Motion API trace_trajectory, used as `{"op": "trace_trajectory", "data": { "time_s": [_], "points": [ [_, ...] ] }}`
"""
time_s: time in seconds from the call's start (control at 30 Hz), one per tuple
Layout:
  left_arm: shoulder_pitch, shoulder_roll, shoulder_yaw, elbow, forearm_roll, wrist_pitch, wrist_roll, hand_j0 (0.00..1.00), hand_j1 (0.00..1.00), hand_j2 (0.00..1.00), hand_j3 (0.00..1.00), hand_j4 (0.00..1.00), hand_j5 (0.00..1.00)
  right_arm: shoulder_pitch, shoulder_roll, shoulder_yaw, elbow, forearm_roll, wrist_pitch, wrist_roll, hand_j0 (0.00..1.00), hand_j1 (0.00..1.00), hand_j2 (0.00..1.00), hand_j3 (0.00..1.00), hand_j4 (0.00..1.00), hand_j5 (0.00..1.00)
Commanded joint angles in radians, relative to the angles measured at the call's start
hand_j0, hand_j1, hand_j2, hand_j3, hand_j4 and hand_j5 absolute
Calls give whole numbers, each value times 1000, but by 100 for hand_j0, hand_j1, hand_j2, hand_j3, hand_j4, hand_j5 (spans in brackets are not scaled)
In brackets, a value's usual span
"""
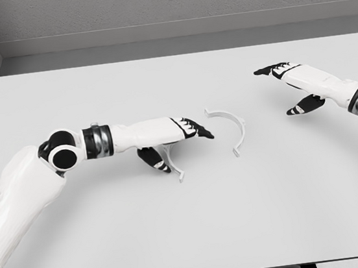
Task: Assemble PVC drainage pipe clamps
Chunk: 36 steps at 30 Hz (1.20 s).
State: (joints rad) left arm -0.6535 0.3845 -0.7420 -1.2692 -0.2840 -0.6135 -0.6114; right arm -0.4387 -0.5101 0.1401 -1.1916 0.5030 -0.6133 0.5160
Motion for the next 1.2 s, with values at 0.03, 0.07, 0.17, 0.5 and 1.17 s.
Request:
{"op": "trace_trajectory", "data": {
  "time_s": [0.03, 0.07, 0.17, 0.5, 1.17],
  "points": [
    [0, -7, -3, 1, 8, 3, 0, 100, 100, 100, 100, 100, 100, 3, -1, 10, -19, -7, 2, -1, 100, 100, 100, 100, 100, 100],
    [0, -12, -5, 1, 8, 3, 0, 100, 100, 100, 100, 100, 100, 2, -1, 23, -20, -7, 2, -1, 100, 100, 100, 100, 100, 100],
    [0, -18, -5, 1, 6, 3, 0, 100, 100, 100, 100, 100, 100, 2, -1, 23, -20, -7, 2, -1, 100, 100, 100, 100, 100, 100],
    [0, -29, -5, 8, -6, 3, 0, 100, 100, 100, 100, 100, 100, 0, -1, 23, -22, -7, 2, -1, 100, 100, 100, 100, 100, 100],
    [-15, -85, -5, 47, -14, 3, 0, 100, 100, 100, 100, 100, 100, -17, -8, -8, -17, -20, 2, 95, 100, 100, 100, 100, 100, 100]
  ]
}}
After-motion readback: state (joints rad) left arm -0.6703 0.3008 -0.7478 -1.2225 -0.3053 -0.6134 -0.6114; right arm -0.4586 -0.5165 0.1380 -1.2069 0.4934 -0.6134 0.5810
